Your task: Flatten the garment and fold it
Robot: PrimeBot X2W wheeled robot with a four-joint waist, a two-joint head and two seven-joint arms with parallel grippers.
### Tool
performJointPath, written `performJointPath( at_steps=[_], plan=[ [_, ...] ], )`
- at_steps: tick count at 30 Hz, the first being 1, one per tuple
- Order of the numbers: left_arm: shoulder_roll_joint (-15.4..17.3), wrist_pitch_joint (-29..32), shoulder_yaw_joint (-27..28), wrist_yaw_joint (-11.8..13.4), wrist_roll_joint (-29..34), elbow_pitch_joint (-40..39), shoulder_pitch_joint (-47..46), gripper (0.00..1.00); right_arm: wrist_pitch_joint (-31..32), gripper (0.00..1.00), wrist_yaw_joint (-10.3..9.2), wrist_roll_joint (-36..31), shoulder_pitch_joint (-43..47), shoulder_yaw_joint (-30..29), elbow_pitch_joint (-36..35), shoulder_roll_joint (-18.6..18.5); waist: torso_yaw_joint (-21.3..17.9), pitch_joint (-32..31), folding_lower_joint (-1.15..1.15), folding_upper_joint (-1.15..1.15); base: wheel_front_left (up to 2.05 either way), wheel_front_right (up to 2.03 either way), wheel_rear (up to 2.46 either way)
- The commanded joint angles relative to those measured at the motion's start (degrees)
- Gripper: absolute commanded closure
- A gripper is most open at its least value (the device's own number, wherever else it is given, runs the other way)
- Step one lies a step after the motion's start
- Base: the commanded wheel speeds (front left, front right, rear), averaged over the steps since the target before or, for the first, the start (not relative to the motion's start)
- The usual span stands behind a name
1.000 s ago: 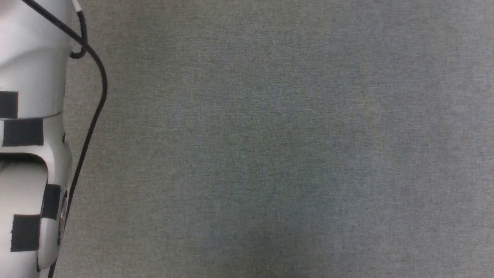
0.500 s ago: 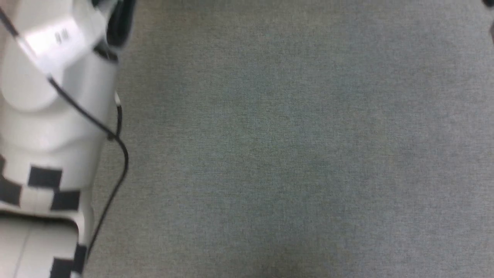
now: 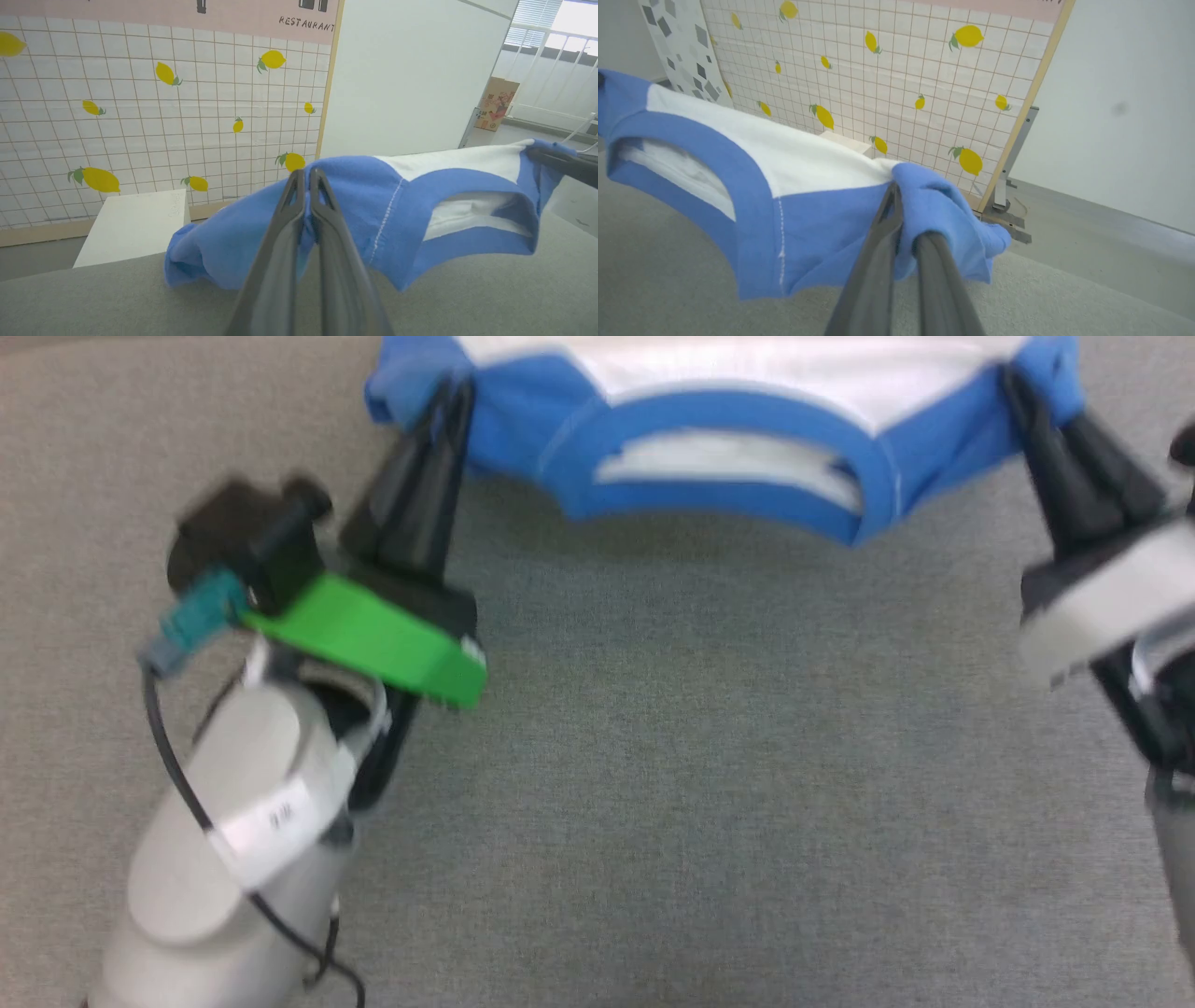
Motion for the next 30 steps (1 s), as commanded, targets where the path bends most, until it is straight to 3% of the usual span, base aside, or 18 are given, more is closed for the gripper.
performJointPath(
  at_steps=[1,11,30],
  plan=[
    [0.7,0.1,-0.5,0.8,0.6,-1.1,3.0,1.0,0.4,1.0,-0.11,-0.4,2.9,-1.3,-1.7,1.0,-0.1,-3.0,0.0,0.0,0.0,0.0,0.0],
    [2.4,-0.7,-2.5,4.9,1.5,-5.1,17.4,1.0,3.1,1.0,-0.11,-1.9,19.3,-6.9,-9.0,7.2,0.1,-8.2,0.0,0.0,0.0,0.0,0.0],
    [7.1,7.1,-6.6,8.4,-2.7,-8.9,37.0,1.0,14.2,1.0,-0.11,-1.5,41.2,-11.1,-16.1,13.8,0.5,-17.4,0.0,0.0,0.0,0.0,0.0]
  ],
)
